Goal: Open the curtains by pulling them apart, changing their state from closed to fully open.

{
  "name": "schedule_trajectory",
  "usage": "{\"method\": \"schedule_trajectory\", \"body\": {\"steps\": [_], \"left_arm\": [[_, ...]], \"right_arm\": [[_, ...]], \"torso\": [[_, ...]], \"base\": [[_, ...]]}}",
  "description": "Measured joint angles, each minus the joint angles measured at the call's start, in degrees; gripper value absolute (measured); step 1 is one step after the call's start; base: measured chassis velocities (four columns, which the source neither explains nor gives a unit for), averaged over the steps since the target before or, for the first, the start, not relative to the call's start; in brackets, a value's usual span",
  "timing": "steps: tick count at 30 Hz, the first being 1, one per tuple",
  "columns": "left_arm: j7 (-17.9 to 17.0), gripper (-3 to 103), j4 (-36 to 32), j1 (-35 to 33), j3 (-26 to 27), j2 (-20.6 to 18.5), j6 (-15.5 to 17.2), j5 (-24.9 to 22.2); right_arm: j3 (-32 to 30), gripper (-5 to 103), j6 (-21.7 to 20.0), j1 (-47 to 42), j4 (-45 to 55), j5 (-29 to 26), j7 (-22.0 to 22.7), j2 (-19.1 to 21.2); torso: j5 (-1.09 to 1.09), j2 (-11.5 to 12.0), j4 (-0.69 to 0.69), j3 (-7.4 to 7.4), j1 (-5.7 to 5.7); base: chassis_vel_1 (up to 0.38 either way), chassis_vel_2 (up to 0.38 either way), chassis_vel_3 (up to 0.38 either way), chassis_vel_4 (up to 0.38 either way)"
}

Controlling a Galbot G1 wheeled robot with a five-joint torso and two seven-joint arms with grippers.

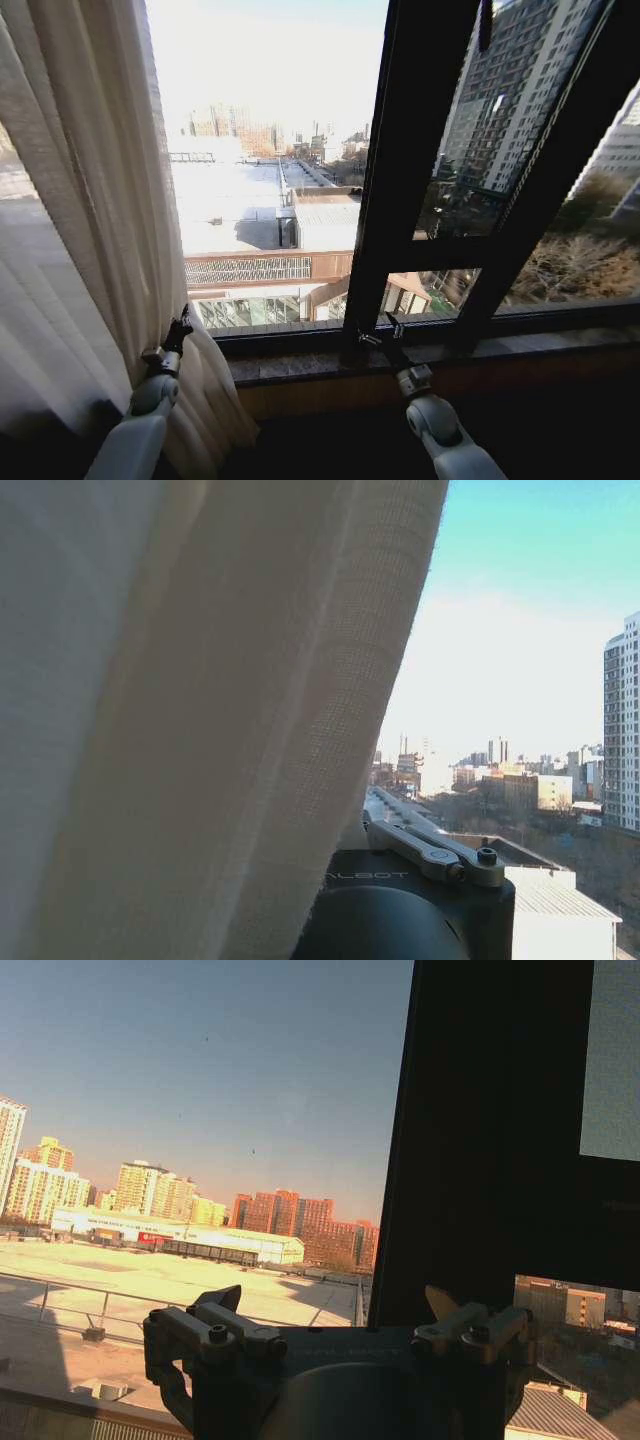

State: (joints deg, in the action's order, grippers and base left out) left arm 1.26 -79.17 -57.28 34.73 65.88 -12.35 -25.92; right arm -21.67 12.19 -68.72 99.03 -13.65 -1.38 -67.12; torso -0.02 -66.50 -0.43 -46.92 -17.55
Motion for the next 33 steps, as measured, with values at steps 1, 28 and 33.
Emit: {"method": "schedule_trajectory", "body": {"steps": [1, 28, 33], "left_arm": [[0.0, 0, -0.1, -0.1, 0.0, 0.0, 0.0, 0.0], [-0.1, 0, -1.6, -2.3, 1.2, -0.1, -0.6, 0.0], [0.0, 0, -1.4, -2.3, 1.3, -0.5, -0.9, -0.2]], "right_arm": [[0.0, 100, 0.0, 0.0, 0.0, 0.0, 0.0, 0.0], [0.0, 100, 0.0, 0.0, 0.0, 0.0, 0.0, 0.0], [0.0, 100, 0.0, 0.0, 0.0, 0.0, 0.0, 0.0]], "torso": [[-0.02, 0.0, 0.0, 0.01, 0.01], [0.03, 0.0, -0.01, -0.02, -0.05], [0.04, 0.0, 0.02, 0.0, -0.01]], "base": [[0.15, -0.024, -0.105, 0.001], [0.07, -0.001, -0.068, 0.001], [0.415, 0.036, -0.395, -0.03]]}}
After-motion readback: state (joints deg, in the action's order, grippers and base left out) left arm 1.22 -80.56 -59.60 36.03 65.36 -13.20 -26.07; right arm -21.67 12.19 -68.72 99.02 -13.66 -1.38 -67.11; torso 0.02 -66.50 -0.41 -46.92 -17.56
